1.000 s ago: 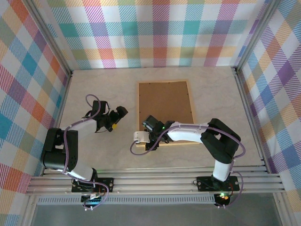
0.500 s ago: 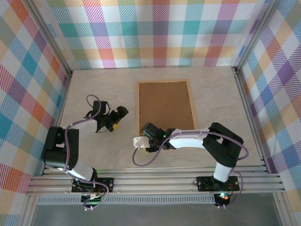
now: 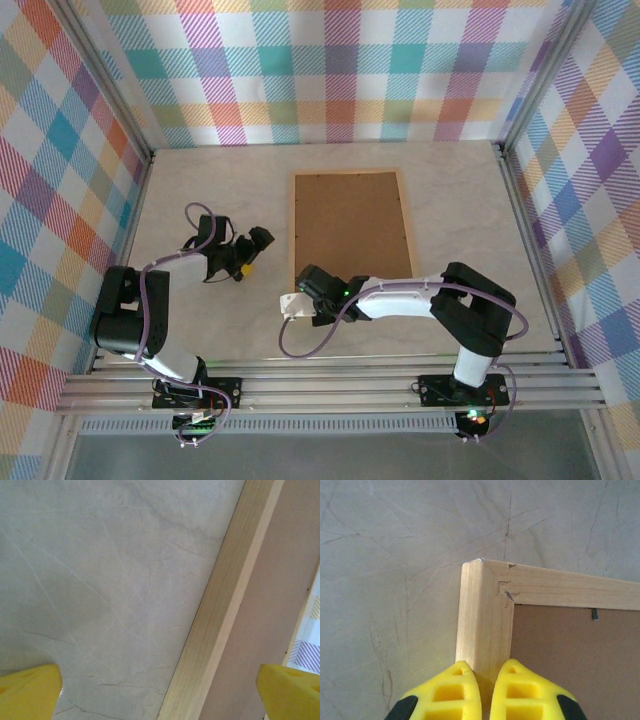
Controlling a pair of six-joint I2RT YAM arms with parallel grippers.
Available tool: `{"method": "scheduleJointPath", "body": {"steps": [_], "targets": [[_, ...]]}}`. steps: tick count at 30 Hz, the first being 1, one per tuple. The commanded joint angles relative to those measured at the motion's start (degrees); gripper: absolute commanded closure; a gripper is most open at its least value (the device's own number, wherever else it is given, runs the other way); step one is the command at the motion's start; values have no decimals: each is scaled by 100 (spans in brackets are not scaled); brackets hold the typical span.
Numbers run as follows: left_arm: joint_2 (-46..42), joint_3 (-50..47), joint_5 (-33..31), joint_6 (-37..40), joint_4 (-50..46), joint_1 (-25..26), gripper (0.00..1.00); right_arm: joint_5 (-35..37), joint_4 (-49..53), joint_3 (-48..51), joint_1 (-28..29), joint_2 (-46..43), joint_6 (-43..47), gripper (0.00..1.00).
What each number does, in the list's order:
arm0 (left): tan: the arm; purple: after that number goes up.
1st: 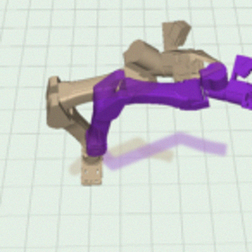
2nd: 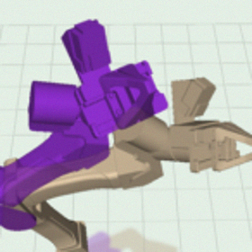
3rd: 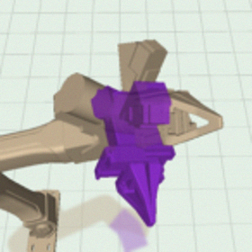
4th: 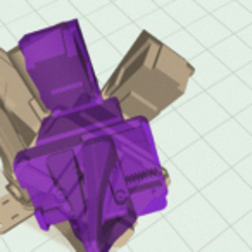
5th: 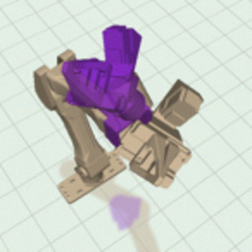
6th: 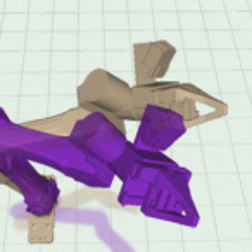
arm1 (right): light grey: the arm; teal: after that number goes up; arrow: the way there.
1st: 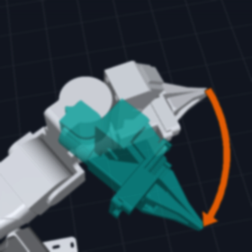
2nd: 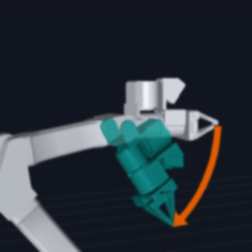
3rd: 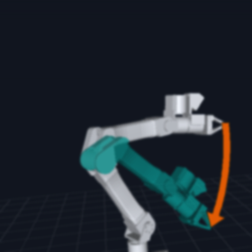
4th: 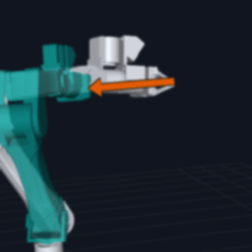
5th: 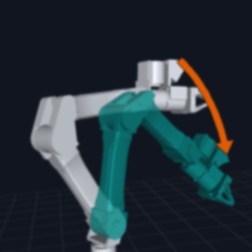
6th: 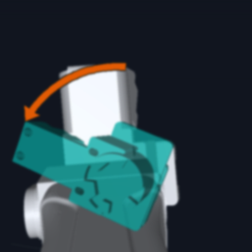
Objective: Put the photo into the frame
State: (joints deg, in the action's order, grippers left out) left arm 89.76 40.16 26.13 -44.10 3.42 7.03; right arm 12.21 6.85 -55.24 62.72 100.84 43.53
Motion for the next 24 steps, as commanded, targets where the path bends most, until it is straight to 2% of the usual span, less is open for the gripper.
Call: {"method": "scheduleJointPath", "body": {"steps": [1, 15, 24], "targets": [[-89, -106, 111, -10, 28, -40, 0, -77, 569, -91, 32, 294, -19, 100], [-339, -268, 239, -85, -26, 13, 0, -179, 791, -525, -59, -111, -297, 100], [-423, -343, 501, -497, 413, 141, 0, -384, 925, -759, -248, -425, -423, 100]]}}
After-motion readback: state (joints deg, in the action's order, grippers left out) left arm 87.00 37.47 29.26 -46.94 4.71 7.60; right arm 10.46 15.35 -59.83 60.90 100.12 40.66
